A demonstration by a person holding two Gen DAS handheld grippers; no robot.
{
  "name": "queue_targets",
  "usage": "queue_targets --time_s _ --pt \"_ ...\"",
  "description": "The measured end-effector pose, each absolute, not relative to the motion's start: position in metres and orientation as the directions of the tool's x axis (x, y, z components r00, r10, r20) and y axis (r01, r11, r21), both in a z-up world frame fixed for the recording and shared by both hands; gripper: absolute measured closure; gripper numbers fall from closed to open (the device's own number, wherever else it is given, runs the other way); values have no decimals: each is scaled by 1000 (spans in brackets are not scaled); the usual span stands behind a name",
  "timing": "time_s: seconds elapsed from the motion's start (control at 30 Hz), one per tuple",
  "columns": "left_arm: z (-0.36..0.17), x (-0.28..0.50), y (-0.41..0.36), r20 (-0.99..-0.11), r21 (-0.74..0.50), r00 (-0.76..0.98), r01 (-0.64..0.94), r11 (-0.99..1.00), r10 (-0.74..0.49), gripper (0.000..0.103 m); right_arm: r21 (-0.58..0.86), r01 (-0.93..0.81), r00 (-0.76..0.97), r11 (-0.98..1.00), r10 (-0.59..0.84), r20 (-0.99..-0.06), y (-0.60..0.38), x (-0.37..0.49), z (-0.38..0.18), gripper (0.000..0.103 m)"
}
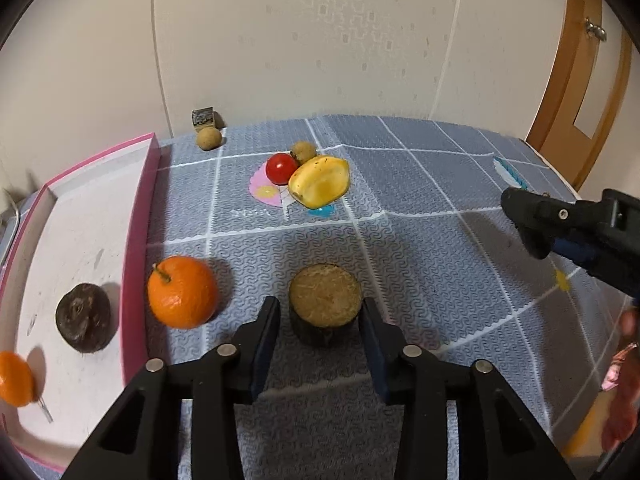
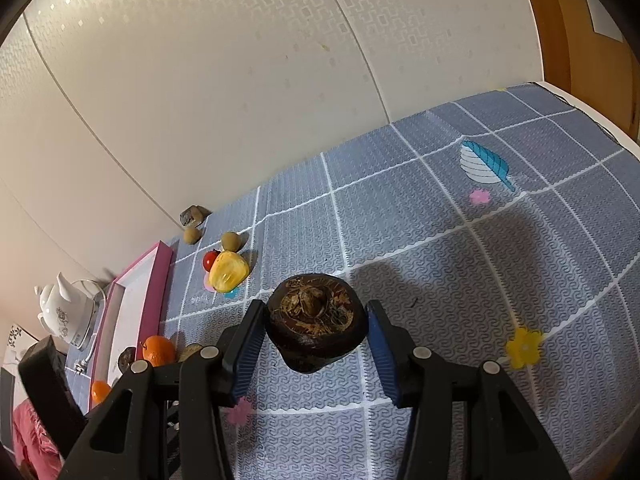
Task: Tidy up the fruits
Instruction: 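Carry the root slice into the tray and release it with the left gripper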
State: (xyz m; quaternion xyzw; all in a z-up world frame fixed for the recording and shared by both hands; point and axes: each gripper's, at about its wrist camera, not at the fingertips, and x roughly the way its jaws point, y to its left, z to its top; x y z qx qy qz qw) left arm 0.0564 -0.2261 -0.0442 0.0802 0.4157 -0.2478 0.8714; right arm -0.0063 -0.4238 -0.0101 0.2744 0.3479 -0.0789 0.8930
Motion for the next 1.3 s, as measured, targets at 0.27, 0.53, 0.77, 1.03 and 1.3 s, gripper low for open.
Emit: queue_targets --time_s 0.27,0.53,0.77,1.03,1.3 --pt "-37 49 -219 -729 -73 547 536 841 -412 67 421 328 737 846 49 -674 -419 1 -14 52" --pt "-16 43 -181 -671 -106 584 533 839 -456 67 393 302 729 869 55 -682 -404 8 -18 52" --pt "3 54 -131 -621 -89 660 476 875 -423 67 358 276 720 892 55 -692 -388 15 -19 52" --pt "0 83 -68 -598 -99 732 337 936 -327 67 341 241 716 909 70 -694 -370 24 -22 52" --pt "-17 103 -27 -637 -87 732 243 966 -242 67 311 205 715 928 75 -695 -347 35 -21 52"
